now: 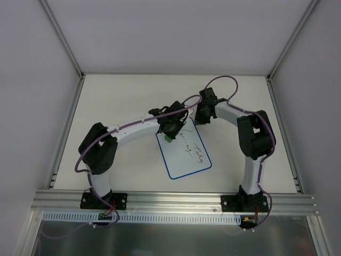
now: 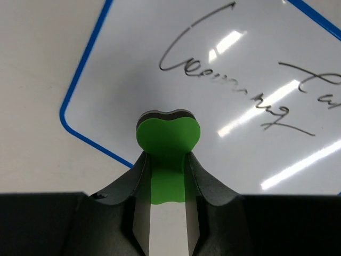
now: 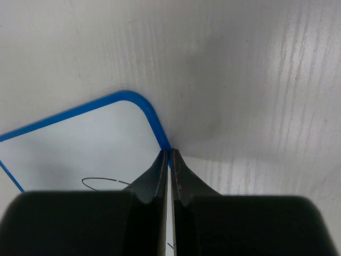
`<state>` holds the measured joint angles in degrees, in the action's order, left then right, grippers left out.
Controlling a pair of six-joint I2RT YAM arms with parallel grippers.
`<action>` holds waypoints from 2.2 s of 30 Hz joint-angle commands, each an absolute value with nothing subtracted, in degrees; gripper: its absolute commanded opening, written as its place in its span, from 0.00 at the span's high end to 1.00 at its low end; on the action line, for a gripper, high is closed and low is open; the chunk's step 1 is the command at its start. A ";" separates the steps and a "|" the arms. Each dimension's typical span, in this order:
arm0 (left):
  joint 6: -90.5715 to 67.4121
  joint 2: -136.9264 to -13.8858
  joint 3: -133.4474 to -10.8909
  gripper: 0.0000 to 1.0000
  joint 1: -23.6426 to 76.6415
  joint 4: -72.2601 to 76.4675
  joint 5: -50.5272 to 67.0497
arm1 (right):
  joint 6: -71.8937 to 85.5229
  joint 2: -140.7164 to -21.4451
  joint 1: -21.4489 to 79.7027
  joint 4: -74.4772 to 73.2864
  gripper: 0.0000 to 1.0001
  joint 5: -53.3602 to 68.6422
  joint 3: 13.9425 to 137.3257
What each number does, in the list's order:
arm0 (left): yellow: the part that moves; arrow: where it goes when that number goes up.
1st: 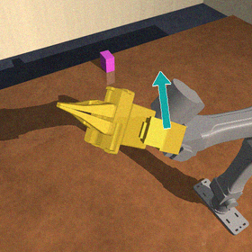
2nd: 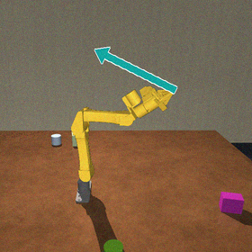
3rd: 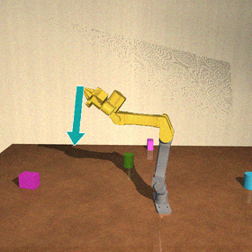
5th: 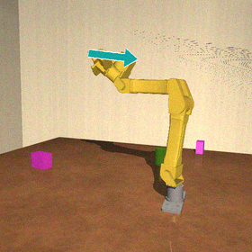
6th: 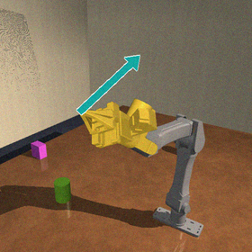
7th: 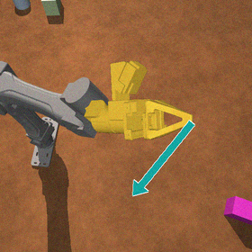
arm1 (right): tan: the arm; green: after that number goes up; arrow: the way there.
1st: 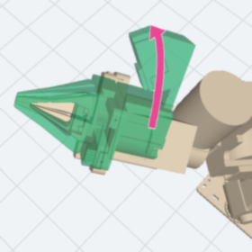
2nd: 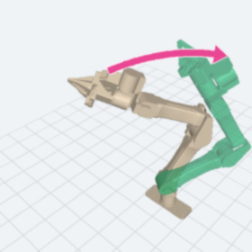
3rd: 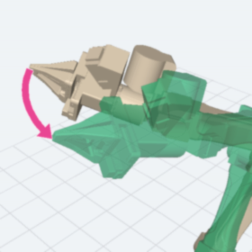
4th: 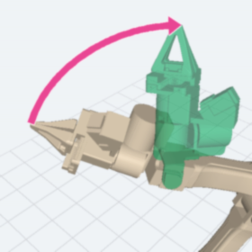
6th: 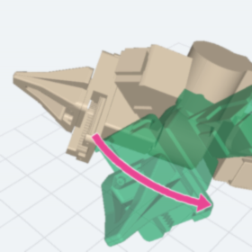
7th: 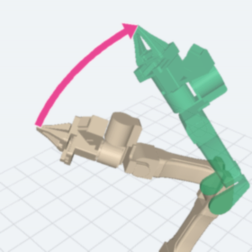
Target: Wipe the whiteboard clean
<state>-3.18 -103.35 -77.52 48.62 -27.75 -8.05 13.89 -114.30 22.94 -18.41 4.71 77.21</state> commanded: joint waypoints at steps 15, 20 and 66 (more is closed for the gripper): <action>0.88 -121.90 -96.85 1.00 40.69 -28.56 -7.65 | 12.39 -117.77 22.32 -22.76 1.00 1.05 76.47; 0.44 -124.71 -97.12 1.00 40.69 -28.56 -5.20 | 12.48 -117.77 22.32 -22.76 1.00 1.05 76.55; -10.64 -118.22 -72.78 1.00 61.69 -26.98 0.70 | 14.06 -117.77 21.88 -22.68 1.00 1.23 76.64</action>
<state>-11.25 -114.61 -78.32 56.77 -16.73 -4.93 14.44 -114.30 22.28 -19.03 5.72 77.25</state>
